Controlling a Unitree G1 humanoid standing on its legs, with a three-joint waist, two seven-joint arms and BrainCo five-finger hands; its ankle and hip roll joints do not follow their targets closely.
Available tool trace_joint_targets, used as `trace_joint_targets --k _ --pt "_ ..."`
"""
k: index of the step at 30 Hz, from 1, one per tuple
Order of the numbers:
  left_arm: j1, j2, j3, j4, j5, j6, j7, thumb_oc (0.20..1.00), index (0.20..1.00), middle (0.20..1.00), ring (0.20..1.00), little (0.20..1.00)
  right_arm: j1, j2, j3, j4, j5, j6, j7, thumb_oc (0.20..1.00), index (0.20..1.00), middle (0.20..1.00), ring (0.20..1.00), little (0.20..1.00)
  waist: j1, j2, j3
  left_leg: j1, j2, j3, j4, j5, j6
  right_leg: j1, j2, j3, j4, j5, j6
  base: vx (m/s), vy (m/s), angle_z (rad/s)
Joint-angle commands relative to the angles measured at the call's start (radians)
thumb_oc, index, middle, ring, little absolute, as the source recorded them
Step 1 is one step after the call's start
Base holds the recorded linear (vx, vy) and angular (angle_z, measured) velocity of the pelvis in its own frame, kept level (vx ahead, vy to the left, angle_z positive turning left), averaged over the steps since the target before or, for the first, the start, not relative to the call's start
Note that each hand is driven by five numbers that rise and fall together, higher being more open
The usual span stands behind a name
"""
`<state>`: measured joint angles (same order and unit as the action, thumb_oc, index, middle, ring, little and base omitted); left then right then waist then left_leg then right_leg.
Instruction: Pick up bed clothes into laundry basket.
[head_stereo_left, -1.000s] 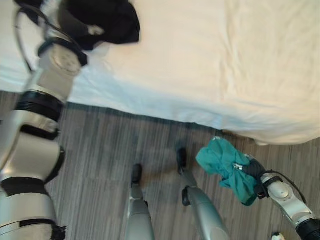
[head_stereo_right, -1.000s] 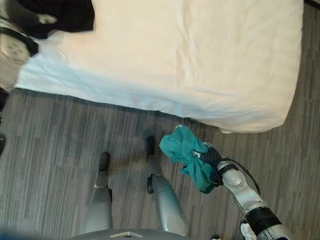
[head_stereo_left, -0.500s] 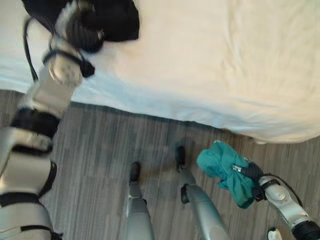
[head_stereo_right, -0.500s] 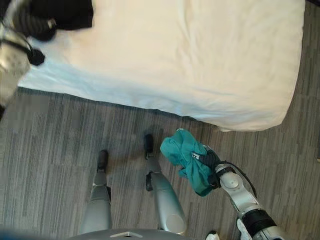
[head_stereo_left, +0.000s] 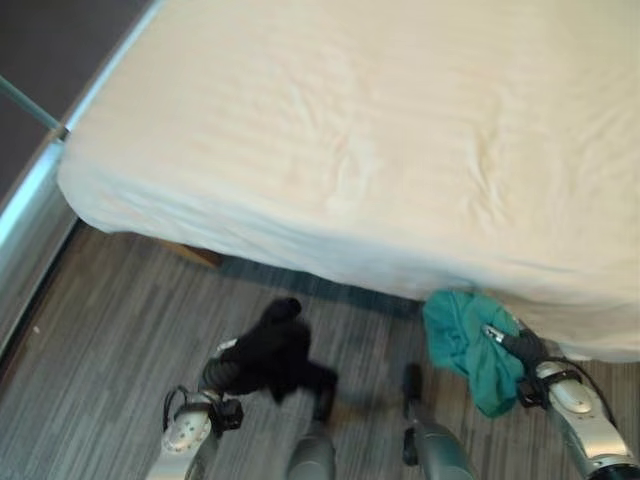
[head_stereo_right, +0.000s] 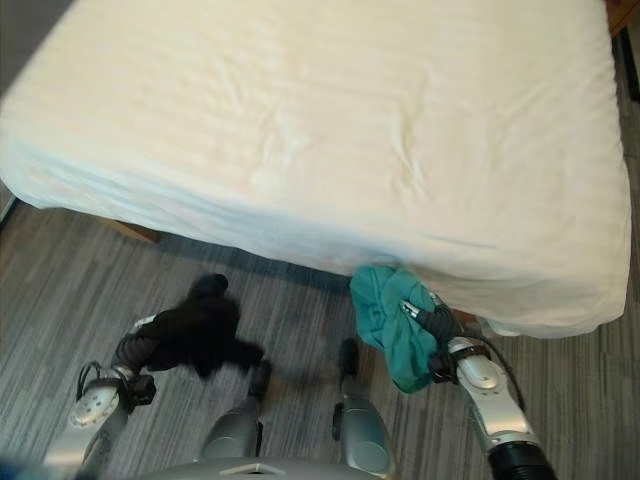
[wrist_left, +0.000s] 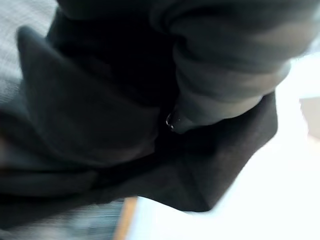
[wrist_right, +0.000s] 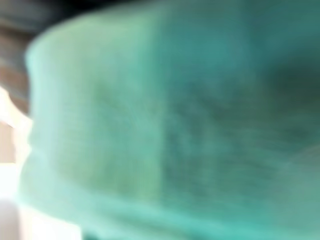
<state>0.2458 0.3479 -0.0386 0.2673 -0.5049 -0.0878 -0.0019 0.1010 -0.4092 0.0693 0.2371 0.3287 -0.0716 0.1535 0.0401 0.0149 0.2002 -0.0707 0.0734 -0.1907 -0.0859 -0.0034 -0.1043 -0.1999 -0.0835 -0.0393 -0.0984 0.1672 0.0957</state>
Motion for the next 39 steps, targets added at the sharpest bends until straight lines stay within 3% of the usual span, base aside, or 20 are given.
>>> trace_joint_targets --k 1,3,11,12,17,20,23,25,26,28,29,30,32,33,34,36,37,39 --pt "-0.074 0.019 0.023 -0.08 -0.101 -0.059 -0.015 0.2 0.2 0.2 0.2 0.2 0.069 0.016 0.027 -0.1 0.208 -0.048 0.042 0.2 0.2 0.2 0.2 0.2 -0.005 -0.049 -0.107 -0.022 -0.045 -0.059 0.009 0.062 0.049 0.077 -0.036 0.003 0.068 -0.087 0.045 0.06 0.025 0.16" --pt "-0.065 -0.004 -0.005 -0.113 -0.092 -0.05 -0.027 0.2 0.2 0.2 0.2 0.2 0.096 0.062 0.055 -0.126 0.3 -0.033 0.075 0.2 0.2 0.2 0.2 0.2 0.005 -0.046 -0.149 0.024 -0.049 -0.064 0.009 0.048 0.053 0.129 -0.043 -0.009 0.067 -0.105 0.044 0.08 0.022 0.1" --pt "-0.067 -0.036 -0.053 -0.121 -0.074 -0.041 -0.044 0.2 0.2 0.2 0.2 0.2 0.133 0.077 0.097 -0.149 0.312 -0.005 0.088 0.2 0.2 0.2 0.2 0.2 0.016 -0.05 -0.208 0.079 -0.054 -0.068 0.012 0.027 0.056 0.205 -0.048 -0.017 0.071 -0.141 0.037 0.04 0.0 0.02" --pt "-0.088 0.046 0.118 -0.255 0.123 -0.059 0.063 0.2 0.2 0.2 0.2 0.2 -0.025 0.063 -0.16 -0.181 0.255 -0.052 -0.124 0.2 0.2 0.2 0.2 0.2 -0.069 -0.054 -0.128 0.152 -0.066 0.209 0.013 -0.02 0.105 0.077 -0.084 -0.002 0.15 -0.024 0.054 0.0 0.0 0.0" --pt "-0.09 0.043 0.129 -0.254 0.121 -0.062 0.079 0.2 0.2 0.2 0.2 0.2 -0.03 0.057 -0.182 -0.158 0.247 -0.059 -0.141 0.2 0.2 0.2 0.2 0.2 -0.066 -0.058 -0.136 0.169 -0.061 0.209 0.017 -0.032 0.106 0.092 -0.083 -0.02 0.157 -0.044 0.05 0.05 -0.011 -0.1" --pt "-0.12 0.055 0.173 -0.258 0.109 -0.076 0.106 0.2 0.2 0.2 0.2 0.2 -0.012 0.038 -0.224 -0.171 0.229 -0.068 -0.151 0.2 0.2 0.2 0.2 0.2 -0.086 -0.061 -0.129 0.172 -0.069 0.222 0.024 -0.038 0.108 0.086 -0.1 -0.016 0.165 -0.013 0.067 0.0 0.032 -0.05" --pt "-0.141 0.071 0.189 -0.264 0.113 -0.08 0.116 0.2 0.2 0.2 0.2 0.2 0.017 0.034 -0.265 -0.17 0.211 -0.071 -0.158 0.2 0.2 0.2 0.2 0.2 -0.107 -0.063 -0.123 0.176 -0.083 0.239 0.012 -0.034 0.113 0.073 -0.111 0.002 0.161 0.027 0.086 -0.04 0.082 -0.23" --pt "-0.168 0.091 0.206 -0.257 0.134 -0.09 0.12 0.2 0.2 0.2 0.2 0.2 0.082 0.064 -0.35 -0.174 0.196 -0.089 -0.177 0.2 0.2 0.2 0.2 0.2 -0.168 -0.064 -0.095 0.17 -0.105 0.298 -0.001 -0.033 0.115 0.009 -0.128 0.021 0.145 0.136 0.121 -0.11 0.113 -0.33" --pt "-0.171 0.092 0.206 -0.254 0.134 -0.091 0.12 0.2 0.2 0.2 0.2 0.2 0.082 0.066 -0.35 -0.176 0.195 -0.088 -0.178 0.2 0.2 0.2 0.2 0.2 -0.163 -0.065 -0.096 0.168 -0.105 0.303 -0.001 -0.033 0.116 0.006 -0.127 0.027 0.143 0.14 0.122 -0.14 0.069 -0.26" --pt "-0.194 0.104 0.204 -0.234 0.137 -0.092 0.118 0.2 0.2 0.2 0.2 0.2 0.111 0.087 -0.384 -0.192 0.185 -0.094 -0.19 0.2 0.2 0.2 0.2 0.2 -0.201 -0.06 -0.075 0.147 -0.096 0.353 -0.001 -0.025 0.11 -0.038 -0.121 0.031 0.131 0.159 0.137 -0.19 0.094 -1.03" --pt "-0.194 0.106 0.204 -0.222 0.151 -0.088 0.119 0.2 0.2 0.2 0.2 0.2 0.136 0.102 -0.394 -0.206 0.188 -0.101 -0.194 0.2 0.2 0.2 0.2 0.2 -0.206 -0.044 -0.063 0.142 -0.068 0.419 0.0 -0.011 0.104 -0.042 -0.127 -0.043 0.157 0.098 0.12 -0.16 0.077 -1.2" --pt "-0.194 0.107 0.204 -0.222 0.151 -0.088 0.119 0.2 0.2 0.2 0.2 0.2 0.137 0.102 -0.394 -0.206 0.188 -0.101 -0.194 0.2 0.2 0.2 0.2 0.2 -0.205 -0.045 -0.063 0.141 -0.068 0.419 0.0 -0.011 0.104 -0.044 -0.127 -0.042 0.157 0.098 0.12 -0.24 0.093 -0.85" --pt "-0.189 0.094 0.23 -0.229 0.137 -0.084 0.12 0.2 0.2 0.2 0.2 0.2 0.141 0.095 -0.406 -0.219 0.18 -0.11 -0.204 0.2 0.2 0.2 0.2 0.2 -0.181 -0.023 -0.069 0.137 -0.025 0.568 0.013 -0.003 0.102 0.025 -0.182 -0.305 0.256 -0.036 0.073 -0.28 0.083 -1.54" --pt "-0.189 0.093 0.231 -0.229 0.136 -0.085 0.119 0.2 0.2 0.2 0.2 0.2 0.141 0.094 -0.405 -0.22 0.18 -0.11 -0.204 0.2 0.2 0.2 0.2 0.2 -0.179 -0.023 -0.065 0.143 -0.024 0.571 0.013 -0.005 0.101 0.026 -0.182 -0.302 0.264 -0.042 0.073 -0.19 0.055 -2.19" --pt "-0.188 0.078 0.234 -0.236 0.103 -0.088 0.111 0.2 0.2 0.2 0.2 0.2 0.125 0.085 -0.415 -0.222 0.173 -0.115 -0.216 0.2 0.2 0.2 0.2 0.2 -0.187 -0.021 -0.085 0.148 -0.019 0.621 0.02 -0.023 0.109 0.066 -0.163 -0.29 0.333 -0.093 0.075 -0.06 -0.002 -1.87" --pt "-0.19 0.074 0.231 -0.235 0.098 -0.088 0.112 0.2 0.2 0.2 0.2 0.2 0.119 0.079 -0.412 -0.225 0.168 -0.116 -0.22 0.2 0.2 0.2 0.2 0.2 -0.177 -0.023 -0.093 0.148 -0.017 0.657 0.037 -0.035 0.109 0.084 -0.158 -0.284 0.329 -0.114 0.075 -0.05 -0.067 -1.61" --pt "-0.193 0.06 0.221 -0.238 0.084 -0.089 0.11 0.2 0.2 0.2 0.2 0.2 0.097 0.082 -0.402 -0.223 0.176 -0.122 -0.23 0.2 0.2 0.2 0.2 0.2 -0.163 -0.035 -0.113 0.135 -0.004 0.701 0.082 -0.041 0.092 0.128 -0.137 -0.283 0.228 -0.135 0.068 0.0 -0.196 -1.26" --pt "-0.201 0.056 0.213 -0.227 0.08 -0.093 0.099 0.2 0.2 0.2 0.2 0.2 0.103 0.085 -0.4 -0.221 0.191 -0.125 -0.225 0.2 0.2 0.2 0.2 0.2 -0.164 -0.039 -0.122 0.126 0.017 0.715 0.118 -0.049 0.078 0.146 -0.11 -0.236 0.176 -0.141 0.06 0.03 -0.198 -1.13"
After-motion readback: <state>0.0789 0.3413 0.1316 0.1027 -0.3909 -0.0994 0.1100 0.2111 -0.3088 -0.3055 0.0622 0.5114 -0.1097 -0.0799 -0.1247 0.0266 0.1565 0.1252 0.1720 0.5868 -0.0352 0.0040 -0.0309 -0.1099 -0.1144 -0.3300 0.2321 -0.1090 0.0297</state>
